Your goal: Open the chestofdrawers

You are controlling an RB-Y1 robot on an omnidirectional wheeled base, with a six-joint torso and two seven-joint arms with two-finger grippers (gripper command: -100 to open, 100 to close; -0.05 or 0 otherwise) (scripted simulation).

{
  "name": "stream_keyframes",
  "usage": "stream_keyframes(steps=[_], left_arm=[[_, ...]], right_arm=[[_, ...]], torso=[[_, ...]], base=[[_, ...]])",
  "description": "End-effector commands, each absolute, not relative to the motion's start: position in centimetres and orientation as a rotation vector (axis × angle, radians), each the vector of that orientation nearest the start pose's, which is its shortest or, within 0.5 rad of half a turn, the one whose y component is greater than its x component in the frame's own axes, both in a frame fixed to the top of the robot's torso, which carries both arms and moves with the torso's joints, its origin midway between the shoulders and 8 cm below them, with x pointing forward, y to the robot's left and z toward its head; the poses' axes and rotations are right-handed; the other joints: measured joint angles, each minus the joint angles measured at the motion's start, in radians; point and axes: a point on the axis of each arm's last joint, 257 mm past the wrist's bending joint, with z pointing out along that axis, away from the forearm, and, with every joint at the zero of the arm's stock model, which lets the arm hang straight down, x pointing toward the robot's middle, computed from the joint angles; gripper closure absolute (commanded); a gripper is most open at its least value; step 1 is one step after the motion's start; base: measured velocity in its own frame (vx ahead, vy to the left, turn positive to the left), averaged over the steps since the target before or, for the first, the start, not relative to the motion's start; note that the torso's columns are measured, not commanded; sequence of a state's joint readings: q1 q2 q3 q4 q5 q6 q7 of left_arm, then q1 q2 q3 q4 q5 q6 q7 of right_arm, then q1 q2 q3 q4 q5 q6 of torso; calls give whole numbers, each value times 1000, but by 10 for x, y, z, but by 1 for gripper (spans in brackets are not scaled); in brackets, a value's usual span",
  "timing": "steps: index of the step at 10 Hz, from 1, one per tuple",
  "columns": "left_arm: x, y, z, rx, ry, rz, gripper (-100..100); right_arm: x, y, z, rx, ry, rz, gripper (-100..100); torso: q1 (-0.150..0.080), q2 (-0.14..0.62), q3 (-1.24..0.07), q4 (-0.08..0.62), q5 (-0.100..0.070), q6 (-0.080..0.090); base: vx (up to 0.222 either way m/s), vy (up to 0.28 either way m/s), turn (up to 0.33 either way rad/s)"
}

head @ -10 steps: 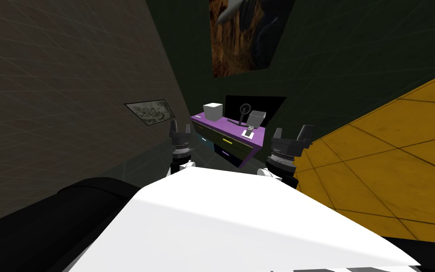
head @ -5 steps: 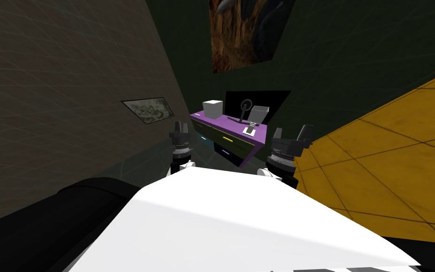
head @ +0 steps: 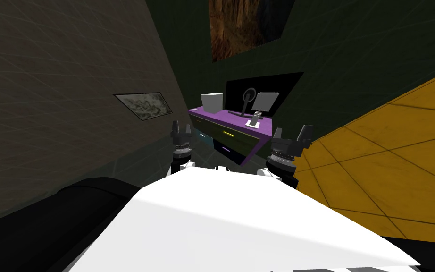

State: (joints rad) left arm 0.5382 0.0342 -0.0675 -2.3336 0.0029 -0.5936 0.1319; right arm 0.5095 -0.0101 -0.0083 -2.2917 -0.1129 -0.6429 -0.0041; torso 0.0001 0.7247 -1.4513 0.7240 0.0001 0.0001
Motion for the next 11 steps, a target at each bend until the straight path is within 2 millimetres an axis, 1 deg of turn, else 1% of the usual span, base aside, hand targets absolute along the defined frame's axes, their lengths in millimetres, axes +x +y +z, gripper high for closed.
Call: stream_keyframes(steps=[1, 2, 3, 11], left_arm=[[325, 245, 40, -587, 602, -1513, -100], [329, 242, 33, -587, 630, -1512, -100], [340, 237, 17, -597, 683, -1505, -100], [388, 220, -60, -699, 861, -1459, -100]], right_arm=[[312, -293, 52, 602, 442, 1390, 0], [312, -293, 52, 602, 442, 1390, 0], [312, -293, 52, 602, 442, 1390, 0], [312, -293, 52, 602, 442, 1390, 0]], torso=[[0, 9, -20, 10, 0, 0], [0, 11, -24, 12, 0, 0], [0, 12, -25, 13, 0, 0], [0, 13, -25, 14, 0, 0]], base=[[25, -1, -36], [33, -3, -43], [61, -6, -79], [63, -2, -77]])
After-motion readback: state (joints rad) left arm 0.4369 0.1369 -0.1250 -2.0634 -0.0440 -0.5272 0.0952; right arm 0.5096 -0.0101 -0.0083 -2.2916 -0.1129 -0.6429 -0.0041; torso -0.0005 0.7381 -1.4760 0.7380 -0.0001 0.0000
